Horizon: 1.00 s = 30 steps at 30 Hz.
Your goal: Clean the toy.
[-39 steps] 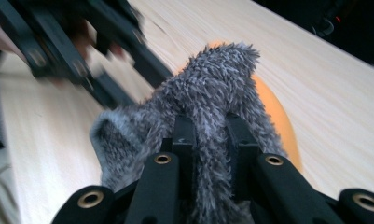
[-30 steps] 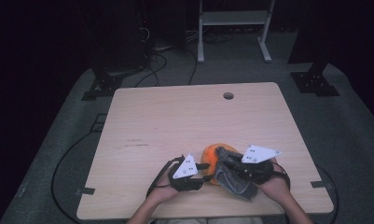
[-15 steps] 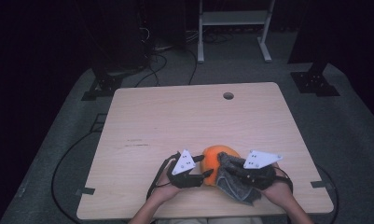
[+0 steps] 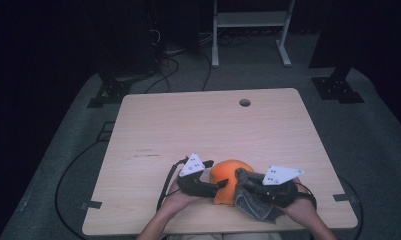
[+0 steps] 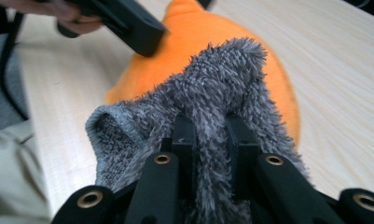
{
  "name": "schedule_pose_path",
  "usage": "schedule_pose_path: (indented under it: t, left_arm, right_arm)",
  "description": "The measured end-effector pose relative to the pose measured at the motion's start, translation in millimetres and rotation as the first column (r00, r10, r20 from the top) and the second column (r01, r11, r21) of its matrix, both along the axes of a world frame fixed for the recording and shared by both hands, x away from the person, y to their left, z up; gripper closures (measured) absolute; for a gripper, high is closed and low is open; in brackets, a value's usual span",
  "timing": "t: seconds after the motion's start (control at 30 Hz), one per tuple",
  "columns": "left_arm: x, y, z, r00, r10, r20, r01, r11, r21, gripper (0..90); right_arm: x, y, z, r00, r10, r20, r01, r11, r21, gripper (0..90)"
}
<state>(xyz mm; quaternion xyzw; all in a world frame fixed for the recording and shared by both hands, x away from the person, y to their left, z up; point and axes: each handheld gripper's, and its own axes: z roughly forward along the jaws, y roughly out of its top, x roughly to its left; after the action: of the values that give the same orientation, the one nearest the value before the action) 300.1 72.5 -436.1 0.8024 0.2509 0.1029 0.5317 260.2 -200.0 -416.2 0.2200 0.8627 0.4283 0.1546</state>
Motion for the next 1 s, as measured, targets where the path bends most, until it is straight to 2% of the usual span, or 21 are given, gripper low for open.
schedule_pose_path:
  t: [0.1, 0.13, 0.23, 0.27, 0.33, 0.43, 0.47, 0.5, 0.53, 0.6, 0.63, 0.67, 0.73, 0.77, 0.8, 0.83, 0.87, 0.9, 0.93, 0.97, 1.0]
  left_arm:
    - [-3.9, -4.0, -4.5, 0.9988, -0.033, 0.036, 0.032, 0.9987, 0.040, 32.8]
    - [-3.9, -4.0, -4.5, 0.9988, -0.033, 0.036, 0.032, 0.9987, 0.040, 34.3]
    - [-6.2, -4.1, -4.4, 0.9963, -0.067, 0.054, 0.064, 0.9965, 0.054, 35.7]
    - [-6.4, -3.5, -4.6, 0.9958, -0.071, 0.058, 0.068, 0.9963, 0.054, 35.8]
    - [-5.7, -2.0, -3.5, 0.9948, -0.085, 0.055, 0.082, 0.9953, 0.052, 35.4]
    - [-1.4, 2.2, 3.0, 0.9932, -0.116, 0.002, 0.116, 0.9931, 0.018, 29.5]
    - [-1.4, 2.2, 3.0, 0.9932, -0.116, 0.002, 0.116, 0.9931, 0.018, 25.9]
    - [1.0, 3.0, 7.0, 0.9913, -0.119, -0.056, 0.118, 0.9925, -0.033, 22.0]
    - [1.0, 3.0, 7.0, 0.9913, -0.119, -0.056, 0.118, 0.9925, -0.033, 17.6]
    - [1.7, -2.3, 7.2, 0.9931, -0.087, -0.078, 0.086, 0.9962, -0.007, 10.7]
    - [2.7, -9.9, 2.6, 0.9908, -0.088, -0.103, 0.092, 0.9949, 0.041, 9.9]
    - [2.7, -9.9, 2.6, 0.9908, -0.088, -0.103, 0.092, 0.9949, 0.041, 10.8]
    - [2.6, -12.6, -0.2, 0.9893, -0.097, -0.109, 0.101, 0.9945, 0.028, 23.6]
    - [-0.3, -12.6, 2.0, 0.9937, -0.099, -0.053, 0.101, 0.9945, 0.030, 31.0]
    - [-0.3, -12.6, 2.0, 0.9937, -0.099, -0.053, 0.101, 0.9945, 0.030, 36.7]
    - [-3.6, -12.3, 4.1, 0.9934, -0.113, 0.018, 0.113, 0.9935, 0.019, 36.7]
    - [-5.9, -12.2, 5.8, 0.9908, -0.116, 0.069, 0.115, 0.9932, 0.019, 41.3]
    - [-10.9, -12.8, 10.3, 0.9693, -0.124, 0.212, 0.114, 0.9917, 0.059, 42.1]
    - [-11.5, -12.6, 11.5, 0.9557, -0.136, 0.261, 0.119, 0.9897, 0.079, 42.2]
    - [-10.5, -11.4, 11.7, 0.9493, -0.146, 0.278, 0.124, 0.9877, 0.095, 42.1]
    - [-10.5, -11.4, 11.7, 0.9493, -0.146, 0.278, 0.124, 0.9877, 0.095, 41.4]
  right_arm:
    - [5.7, -9.3, 4.2, 0.9998, -0.001, -0.020, 0.002, 0.999, 0.036, 75.9]
    - [5.7, -9.3, 4.2, 0.9998, -0.001, -0.020, 0.002, 0.999, 0.036, 75.9]
    - [16.7, -20.8, 8.2, 0.9972, -0.070, -0.027, 0.072, 0.992, 0.100, 75.7]
    - [22.1, -24.1, 7.8, 0.9955, -0.083, -0.046, 0.088, 0.988, 0.128, 75.7]
    - [33.5, -26.5, 2.2, 0.9895, -0.100, -0.104, 0.115, 0.982, 0.147, 75.7]
    - [26.7, -20.2, 1.6, 0.9929, -0.086, -0.081, 0.095, 0.990, 0.108, 75.9]
    - [26.7, -20.2, 1.6, 0.9929, -0.086, -0.081, 0.095, 0.990, 0.108, 75.9]
    - [19.7, -18.9, 3.4, 0.9947, -0.076, -0.070, 0.082, 0.992, 0.098, 75.9]
    - [19.7, -18.9, 3.4, 0.9947, -0.076, -0.070, 0.082, 0.992, 0.098, 75.9]
    - [14.0, -19.3, 4.3, 0.9959, -0.059, -0.069, 0.065, 0.993, 0.101, 75.9]
    - [11.4, -18.5, 5.0, 0.9968, -0.050, -0.063, 0.056, 0.994, 0.096, 75.9]
    - [11.4, -18.5, 5.0, 0.9968, -0.050, -0.063, 0.056, 0.994, 0.096, 75.9]
    - [10.1, -18.0, 5.7, 0.9973, -0.049, -0.055, 0.053, 0.995, 0.082, 75.8]
    - [11.7, -19.7, 5.7, 0.9967, -0.065, -0.049, 0.069, 0.994, 0.079, 75.7]
    - [11.7, -19.7, 5.7, 0.9967, -0.065, -0.049, 0.069, 0.994, 0.079, 75.7]
    - [13.5, -21.8, 6.2, 0.9960, -0.072, -0.053, 0.076, 0.993, 0.092, 75.7]
    - [14.3, -25.2, 10.5, 0.9954, -0.089, -0.034, 0.093, 0.989, 0.114, 75.8]
    - [13.6, -25.4, 13.3, 0.9954, -0.093, -0.020, 0.095, 0.987, 0.128, 75.9]
    - [13.3, -24.8, 15.7, 0.9953, -0.097, -0.008, 0.097, 0.985, 0.142, 75.9]
    - [13.7, -23.2, 17.2, 0.9948, -0.101, -0.002, 0.101, 0.983, 0.151, 75.9]
    - [14.9, -20.6, 16.9, 0.9950, -0.099, 0.000, 0.098, 0.984, 0.151, 75.9]
